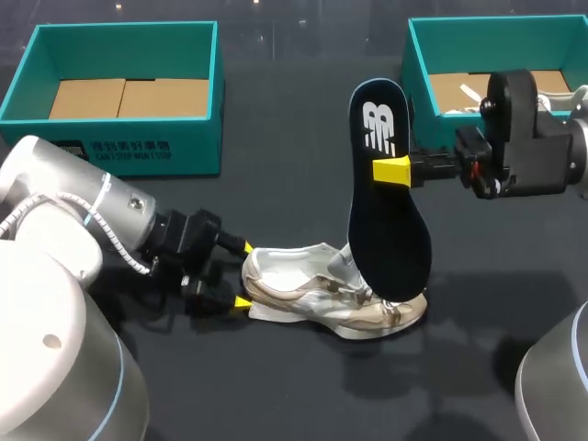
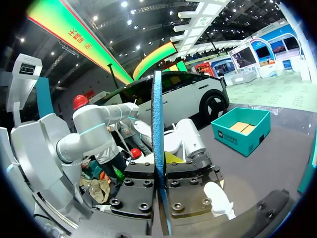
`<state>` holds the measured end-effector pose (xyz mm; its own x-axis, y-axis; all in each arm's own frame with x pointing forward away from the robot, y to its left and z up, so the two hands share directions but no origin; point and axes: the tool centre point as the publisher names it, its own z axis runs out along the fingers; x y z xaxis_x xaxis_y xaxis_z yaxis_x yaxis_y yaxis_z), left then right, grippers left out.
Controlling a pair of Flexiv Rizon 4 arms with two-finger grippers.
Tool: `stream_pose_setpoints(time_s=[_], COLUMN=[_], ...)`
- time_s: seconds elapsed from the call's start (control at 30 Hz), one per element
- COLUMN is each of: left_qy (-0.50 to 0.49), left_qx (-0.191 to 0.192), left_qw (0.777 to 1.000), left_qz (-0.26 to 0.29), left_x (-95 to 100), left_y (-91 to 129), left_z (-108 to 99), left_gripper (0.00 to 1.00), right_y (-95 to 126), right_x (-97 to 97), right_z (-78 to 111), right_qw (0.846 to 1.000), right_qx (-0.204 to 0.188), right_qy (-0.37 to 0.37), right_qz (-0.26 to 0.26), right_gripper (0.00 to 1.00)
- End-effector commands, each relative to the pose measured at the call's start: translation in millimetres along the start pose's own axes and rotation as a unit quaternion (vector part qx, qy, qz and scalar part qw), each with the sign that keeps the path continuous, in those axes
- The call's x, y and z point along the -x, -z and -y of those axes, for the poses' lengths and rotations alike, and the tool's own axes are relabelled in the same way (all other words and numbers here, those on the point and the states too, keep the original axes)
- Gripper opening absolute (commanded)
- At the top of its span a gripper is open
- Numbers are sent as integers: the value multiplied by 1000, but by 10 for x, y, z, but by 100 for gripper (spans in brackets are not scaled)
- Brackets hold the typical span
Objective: Take the shoe out of the shoebox, open the shoe tongue, remove and reinsert the insole, then place the shoe into the shoebox
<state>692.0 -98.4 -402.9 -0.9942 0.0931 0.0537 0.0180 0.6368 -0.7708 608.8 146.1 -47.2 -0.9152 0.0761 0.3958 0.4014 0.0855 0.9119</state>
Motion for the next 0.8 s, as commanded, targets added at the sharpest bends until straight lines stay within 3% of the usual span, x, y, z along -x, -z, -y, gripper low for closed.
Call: stream_pose_setpoints(time_s=[0.03,0.4,0.8], left_qy=[3,-6,-19], left_qx=[67,184,307], left_qw=[998,983,951], left_qz=[-5,-10,-17], left_x=[-33,2,81], left_y=[128,263,304], left_z=[70,134,216], left_gripper=[100,100,100], right_y=[-7,-7,-7], right_x=[-6,-6,-6], right_z=[8,8,8], right_qw=[1000,1000,1000], right_qx=[0,0,0], right_qy=[-1,-1,-1], right_qz=[1,1,1], right_gripper=[0,0,0])
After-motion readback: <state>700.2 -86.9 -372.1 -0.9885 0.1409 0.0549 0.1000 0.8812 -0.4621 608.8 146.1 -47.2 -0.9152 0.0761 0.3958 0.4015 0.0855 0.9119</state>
